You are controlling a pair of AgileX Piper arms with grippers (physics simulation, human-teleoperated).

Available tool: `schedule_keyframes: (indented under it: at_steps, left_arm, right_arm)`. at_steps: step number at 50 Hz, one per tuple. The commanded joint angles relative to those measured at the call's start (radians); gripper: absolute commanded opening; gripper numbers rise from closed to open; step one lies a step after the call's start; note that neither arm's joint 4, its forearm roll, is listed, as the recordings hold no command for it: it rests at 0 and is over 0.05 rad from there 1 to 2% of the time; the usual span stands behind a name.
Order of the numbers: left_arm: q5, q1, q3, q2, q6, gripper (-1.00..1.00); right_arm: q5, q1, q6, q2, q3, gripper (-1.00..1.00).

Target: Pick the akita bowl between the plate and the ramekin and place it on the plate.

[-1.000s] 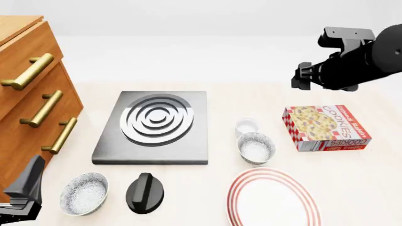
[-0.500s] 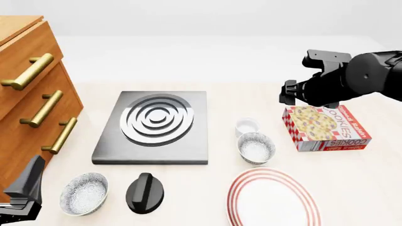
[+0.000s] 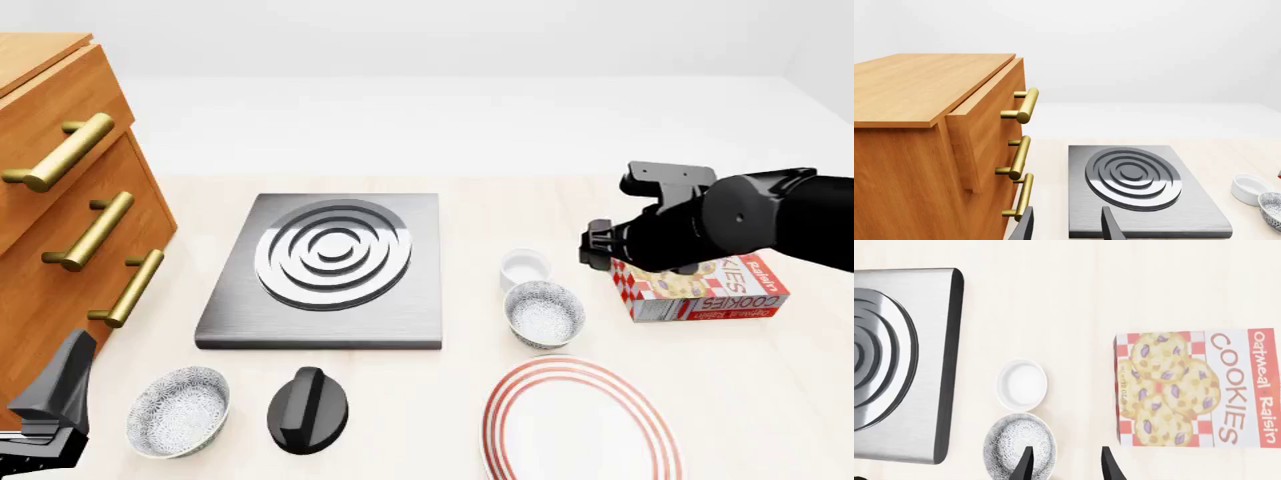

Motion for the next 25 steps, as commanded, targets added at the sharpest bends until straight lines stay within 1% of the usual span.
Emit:
schedule_keyframes:
  at_steps: [1,5,20,25]
  left_arm:
    - [0.0,0.0,0.0,0.0,0.0,1.0]
    - [0.0,0.0,0.0,0.0,0.0,1.0]
    - [0.0,0.0,0.0,0.0,0.0,1.0]
    - [0.0,0.0,0.0,0.0,0.0,1.0]
  right_arm:
    - [-0.036,0.006,0.003,0.019,0.038,1.0]
    - [-0.047,0.006,0.003,0.03,0.042,1.0]
    - [-0.089,0.044,0.035,0.085,0.044,1.0]
    - [-0.104,0.042,0.031,0.102,0.049,1.0]
